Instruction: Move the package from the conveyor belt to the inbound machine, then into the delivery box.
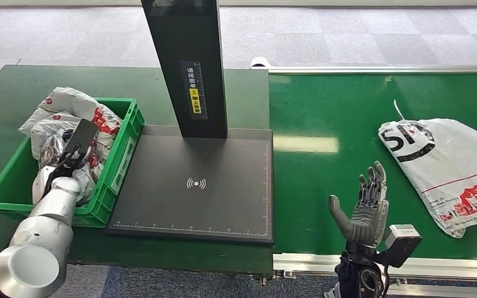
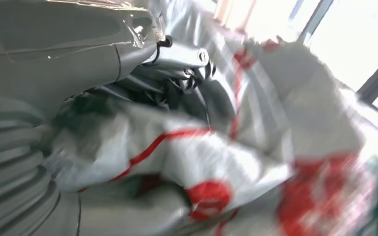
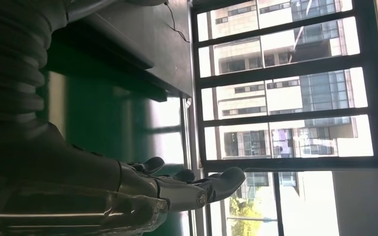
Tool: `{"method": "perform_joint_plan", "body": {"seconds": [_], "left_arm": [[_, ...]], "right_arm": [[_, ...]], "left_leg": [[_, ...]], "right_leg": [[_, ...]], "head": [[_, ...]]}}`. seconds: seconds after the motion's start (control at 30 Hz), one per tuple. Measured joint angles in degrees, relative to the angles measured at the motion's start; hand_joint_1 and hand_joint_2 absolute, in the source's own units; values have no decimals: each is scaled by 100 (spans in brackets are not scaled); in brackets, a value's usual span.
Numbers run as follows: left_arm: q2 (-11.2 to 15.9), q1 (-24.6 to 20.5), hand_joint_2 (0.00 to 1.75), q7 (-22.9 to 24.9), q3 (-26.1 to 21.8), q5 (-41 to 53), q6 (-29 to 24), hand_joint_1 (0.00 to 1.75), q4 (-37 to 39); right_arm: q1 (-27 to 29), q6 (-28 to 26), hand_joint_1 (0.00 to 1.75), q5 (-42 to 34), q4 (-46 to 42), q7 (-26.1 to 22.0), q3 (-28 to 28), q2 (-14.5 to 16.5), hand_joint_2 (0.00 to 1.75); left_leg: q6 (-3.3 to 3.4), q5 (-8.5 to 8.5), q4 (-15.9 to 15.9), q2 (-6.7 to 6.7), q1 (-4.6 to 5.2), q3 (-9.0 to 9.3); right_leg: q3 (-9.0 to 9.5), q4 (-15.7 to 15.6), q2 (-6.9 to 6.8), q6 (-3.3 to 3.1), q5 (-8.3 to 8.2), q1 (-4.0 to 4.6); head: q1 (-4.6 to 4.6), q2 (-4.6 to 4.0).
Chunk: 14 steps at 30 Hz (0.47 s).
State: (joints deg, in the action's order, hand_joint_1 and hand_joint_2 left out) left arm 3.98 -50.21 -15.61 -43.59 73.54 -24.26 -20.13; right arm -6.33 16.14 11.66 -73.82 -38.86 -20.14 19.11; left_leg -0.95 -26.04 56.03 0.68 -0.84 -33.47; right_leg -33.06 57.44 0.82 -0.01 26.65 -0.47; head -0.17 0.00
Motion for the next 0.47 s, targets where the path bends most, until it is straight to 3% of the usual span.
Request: {"method": "perform_joint_plan", "body": {"seconds": [0.1, 0.23, 0.33, 0.4, 0.43, 0.47], "left_arm": [[-13, -77, 0, -962, -85, -686, -590, 0, -185], [-108, -114, 0, -1887, -47, -1756, -914, 0, -712], [-271, 225, 0, -2330, 360, -3282, -1264, 0, -1752], [-428, 749, 0, -2428, 863, -4106, -1477, 0, -2884], [-544, 1081, 44, -2444, 1130, -4311, -1521, 0, -3570], [-601, 1255, 58, -2451, 1259, -4383, -1535, 0, -3922]], "right_arm": [[42, -35, 0, -4, 1, 0, -6, -1, 175], [81, -80, 0, -42, 0, 0, -6, -1, 175], [115, -165, 0, -102, -2, 10, 3, 5, 175], [143, -227, 0, -146, -2, 34, 10, 7, 175], [157, -254, 0, -167, -2, 45, 15, 6, 175], [164, -269, 0, -178, -2, 53, 17, 5, 175]], "left_leg": [[0, 0, 0, -3, -2, 0], [0, 0, -1, -4, -2, -1], [-3, -4, -1, -14, -1, 0], [-2, -8, -1, -17, 0, 0], [0, -11, -1, -14, 2, -1], [1, -13, 0, -13, 2, -1]], "right_leg": [[-3, 0, 2, -1, -1, 2], [-3, 1, 3, -1, 0, 3], [-2, 2, 13, -1, 0, 2], [-3, 1, 19, 1, 2, 0], [-4, 0, 17, 4, 6, -2], [-4, 0, 16, 5, 7, -2]], "head": [[-1, 0], [0, 0], [0, 0], [-2, 0], [-1, 0], [-1, 0]]}}
